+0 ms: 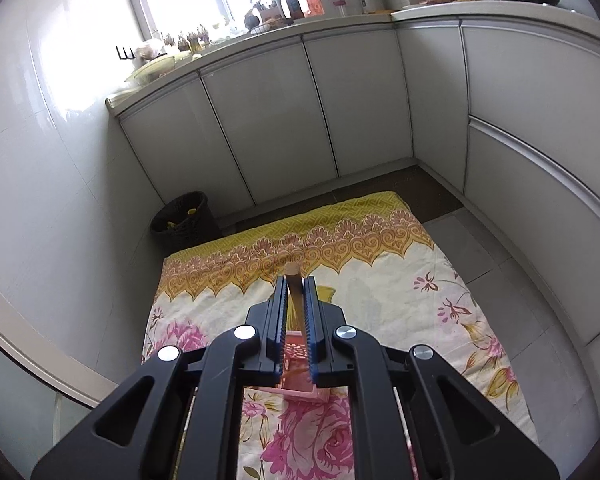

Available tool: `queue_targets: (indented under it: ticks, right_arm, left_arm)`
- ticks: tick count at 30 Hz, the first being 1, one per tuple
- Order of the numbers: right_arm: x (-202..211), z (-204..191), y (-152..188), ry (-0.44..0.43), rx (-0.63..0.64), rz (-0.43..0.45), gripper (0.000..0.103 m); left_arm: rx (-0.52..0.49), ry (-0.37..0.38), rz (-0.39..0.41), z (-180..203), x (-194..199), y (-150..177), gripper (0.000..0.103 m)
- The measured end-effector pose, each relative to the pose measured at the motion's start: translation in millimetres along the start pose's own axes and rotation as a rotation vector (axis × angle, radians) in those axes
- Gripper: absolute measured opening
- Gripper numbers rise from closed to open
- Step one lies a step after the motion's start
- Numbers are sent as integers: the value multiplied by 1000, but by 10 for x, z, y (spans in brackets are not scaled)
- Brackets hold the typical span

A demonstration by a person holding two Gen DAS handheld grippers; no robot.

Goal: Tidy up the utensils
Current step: 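Open the left gripper to drop its chopstick into the cup while the right gripper releases its own, then close the left gripper on another chopstick in the pile while the right gripper grasps one too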

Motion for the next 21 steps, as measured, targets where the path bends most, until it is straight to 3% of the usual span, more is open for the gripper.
queue_targets:
  ticks: [1,3,5,7,9,12,16,21]
  right_arm:
    - [-19,10,21,-1,-8,-7,17]
    - [0,30,29,-8,-26,3,56]
    - [83,72,15,-19,-50,37,67]
    - [161,111,-2,-13,-60,50,68]
    - [240,173,-11,-14,-75,53,80]
    - [439,340,27,11,-102,87,93]
    - [675,616,168,52,-136,76,93]
    - [953,985,523,121,-144,25,96]
  left_arm:
    - [-2,-1,-3,-6,3,8,36]
    - [0,-3,-2,-30,34,20,38]
    - [6,-3,2,-47,77,18,42]
    - [6,-6,4,-54,128,34,45]
    - [7,-4,7,-48,188,48,52]
    - [-12,-6,14,2,287,92,73]
    - [-54,-2,5,110,398,179,96]
    - [-147,27,-82,329,417,394,96]
Point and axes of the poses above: each gripper's, at about its wrist camera, not at the fingertips, and x roughly against the way its jaws point, z to its right, y to its underside, the point moved 6 cm from there along -x, roughly the way its jaws point, and after that the axes turned 2 degrees about y, right-handed, at the moved point
